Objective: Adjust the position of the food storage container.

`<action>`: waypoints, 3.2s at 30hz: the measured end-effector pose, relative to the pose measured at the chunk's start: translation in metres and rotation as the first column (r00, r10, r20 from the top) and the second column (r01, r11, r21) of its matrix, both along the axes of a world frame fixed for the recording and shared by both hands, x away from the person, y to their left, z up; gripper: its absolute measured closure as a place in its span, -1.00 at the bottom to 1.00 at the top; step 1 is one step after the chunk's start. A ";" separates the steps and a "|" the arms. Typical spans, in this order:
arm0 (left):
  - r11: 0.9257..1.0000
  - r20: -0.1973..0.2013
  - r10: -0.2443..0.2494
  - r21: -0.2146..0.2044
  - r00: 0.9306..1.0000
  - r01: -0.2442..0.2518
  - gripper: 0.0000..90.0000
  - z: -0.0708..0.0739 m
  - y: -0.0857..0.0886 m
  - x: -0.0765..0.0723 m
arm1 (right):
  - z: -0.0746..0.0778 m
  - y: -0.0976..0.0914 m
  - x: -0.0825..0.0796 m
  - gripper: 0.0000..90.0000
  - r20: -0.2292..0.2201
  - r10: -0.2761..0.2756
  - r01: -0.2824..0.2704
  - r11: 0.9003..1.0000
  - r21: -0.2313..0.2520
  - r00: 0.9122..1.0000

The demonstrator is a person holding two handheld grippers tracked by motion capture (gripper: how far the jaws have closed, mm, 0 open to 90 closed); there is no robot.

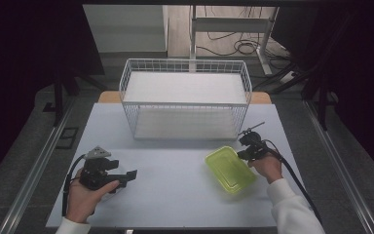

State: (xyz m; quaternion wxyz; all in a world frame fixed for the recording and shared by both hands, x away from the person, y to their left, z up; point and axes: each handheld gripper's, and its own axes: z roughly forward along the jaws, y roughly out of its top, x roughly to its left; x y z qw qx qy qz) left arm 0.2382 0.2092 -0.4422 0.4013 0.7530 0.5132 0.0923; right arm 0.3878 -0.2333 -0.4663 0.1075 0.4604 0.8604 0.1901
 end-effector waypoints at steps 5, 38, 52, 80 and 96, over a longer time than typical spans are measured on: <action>1.000 -0.005 -0.002 0.005 1.000 0.002 -0.58 -0.002 -0.002 0.001 | -0.001 0.015 -0.012 0.98 0.005 0.037 -0.037 0.999 -0.001 0.999; 1.000 -0.017 -0.011 0.026 1.000 0.012 -0.57 -0.007 -0.006 0.001 | 0.002 0.072 0.003 0.98 -0.010 0.169 -0.168 0.984 0.056 0.986; 1.000 -0.017 -0.010 0.025 1.000 0.011 -0.58 -0.007 -0.004 0.000 | -0.004 0.131 -0.017 0.98 -0.015 0.317 -0.315 0.947 0.059 0.948; 0.996 -0.054 -0.084 -0.012 0.995 0.083 -0.57 -0.005 -0.038 -0.001 | -0.009 -0.006 -0.092 0.98 0.029 0.134 -0.135 0.989 0.057 0.991; 0.995 -0.084 -0.096 -0.010 0.992 0.096 -0.57 -0.014 -0.046 0.004 | -0.015 0.030 -0.083 0.98 0.034 0.196 -0.198 0.978 0.066 0.980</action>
